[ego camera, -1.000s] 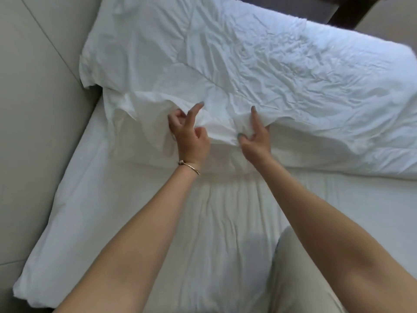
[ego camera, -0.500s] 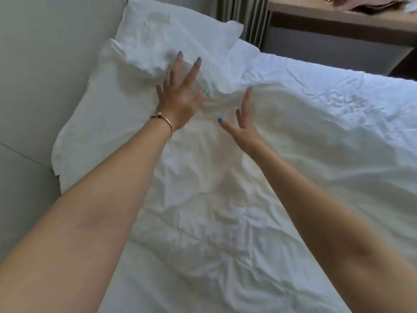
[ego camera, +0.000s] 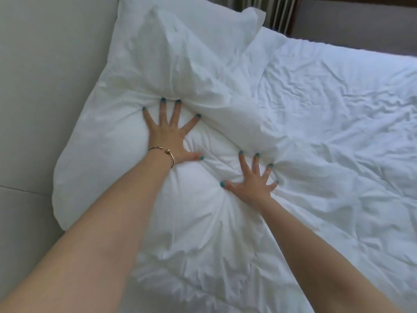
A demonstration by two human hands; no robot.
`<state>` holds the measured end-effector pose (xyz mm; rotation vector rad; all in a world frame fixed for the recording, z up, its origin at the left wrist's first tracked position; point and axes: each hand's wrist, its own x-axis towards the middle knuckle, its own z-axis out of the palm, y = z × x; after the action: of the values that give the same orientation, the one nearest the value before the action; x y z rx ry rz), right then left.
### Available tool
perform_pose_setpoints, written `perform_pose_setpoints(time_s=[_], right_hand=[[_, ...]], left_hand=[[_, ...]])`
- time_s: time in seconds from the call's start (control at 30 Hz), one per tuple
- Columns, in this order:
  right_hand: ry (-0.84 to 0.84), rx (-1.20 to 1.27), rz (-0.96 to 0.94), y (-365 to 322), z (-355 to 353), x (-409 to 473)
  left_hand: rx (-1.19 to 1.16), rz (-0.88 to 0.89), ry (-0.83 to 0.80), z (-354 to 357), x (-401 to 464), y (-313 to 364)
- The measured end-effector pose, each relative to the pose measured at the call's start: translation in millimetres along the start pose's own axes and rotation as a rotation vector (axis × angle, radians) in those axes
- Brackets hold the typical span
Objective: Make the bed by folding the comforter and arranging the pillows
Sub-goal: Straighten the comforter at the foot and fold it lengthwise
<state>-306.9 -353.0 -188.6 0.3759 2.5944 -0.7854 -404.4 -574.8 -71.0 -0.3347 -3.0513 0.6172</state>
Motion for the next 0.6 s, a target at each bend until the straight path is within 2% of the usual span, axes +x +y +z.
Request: perform_pose_setpoints(time_s=[0.33, 0.47, 0.6], right_hand=[[-0.156, -0.107, 0.139, 4, 12, 39], [-0.199, -0.109, 0.175, -5, 0, 35], [-0.182, 0.032, 0.263, -39, -18, 19]], left_hand=[[-0.094, 0.07, 0.042, 57, 40, 19], [-0.116, 0.092, 0.012, 60, 43, 21], [-0.137, 0.127, -0.068, 39, 36, 14]])
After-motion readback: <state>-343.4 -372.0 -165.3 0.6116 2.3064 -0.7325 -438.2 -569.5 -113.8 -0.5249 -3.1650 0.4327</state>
